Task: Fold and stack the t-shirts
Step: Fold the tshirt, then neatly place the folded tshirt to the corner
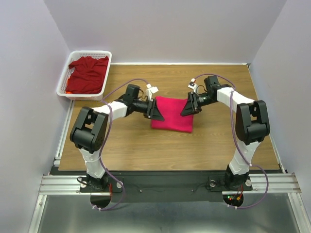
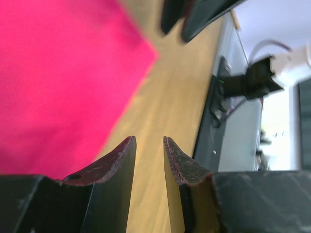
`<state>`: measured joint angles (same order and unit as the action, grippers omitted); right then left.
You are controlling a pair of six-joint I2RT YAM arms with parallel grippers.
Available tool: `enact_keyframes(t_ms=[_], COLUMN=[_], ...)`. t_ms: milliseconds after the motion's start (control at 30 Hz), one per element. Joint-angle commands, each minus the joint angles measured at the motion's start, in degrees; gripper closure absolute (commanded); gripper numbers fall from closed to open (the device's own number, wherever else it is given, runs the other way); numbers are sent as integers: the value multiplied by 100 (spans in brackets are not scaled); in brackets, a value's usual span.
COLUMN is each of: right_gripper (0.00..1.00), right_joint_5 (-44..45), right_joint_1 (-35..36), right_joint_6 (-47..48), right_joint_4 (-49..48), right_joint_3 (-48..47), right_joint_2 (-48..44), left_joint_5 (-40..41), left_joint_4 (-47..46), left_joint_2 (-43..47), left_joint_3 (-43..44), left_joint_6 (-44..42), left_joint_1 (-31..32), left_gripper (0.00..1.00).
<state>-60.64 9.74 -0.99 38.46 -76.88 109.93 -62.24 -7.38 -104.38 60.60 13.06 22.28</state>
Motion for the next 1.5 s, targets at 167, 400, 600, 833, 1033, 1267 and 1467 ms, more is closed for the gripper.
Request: enact_keyframes(t_ms=[167,400,600,833,1033,1267,1467], right_gripper=[66,68,69,69,59,28,28], right_joint_5=[-36,1150,1933,2774,3568,4138,5044], right_joint_1=[415,152,-288,-464,-490,-201,590], right_joint_6=[-209,47,293,828,1075,838,847], right_joint_4=[-453,-436,-339,74,329,180,-346], right_joint_3=[463,815,762,806,403,-178,-503], right_joint_2=[633,1162,996,153,-849,-1290,-799], left_joint_5=[-113,633,107,712,1863,2751,3270], left_joint_4=[-1204,-625,50,1352,1809,2126,2275], left_joint_2=[-802,-1568,-1017,452,1446,2000,2281], left_joint_3=[-84,-92,-83,382,751,1191,1279], left_joint_6=[935,672,23,-1577,-1973,-2281,-2326], left_joint_1=[444,22,-198,-391,-725,-980,-1094], left_gripper=[59,58,54,48,39,12,1])
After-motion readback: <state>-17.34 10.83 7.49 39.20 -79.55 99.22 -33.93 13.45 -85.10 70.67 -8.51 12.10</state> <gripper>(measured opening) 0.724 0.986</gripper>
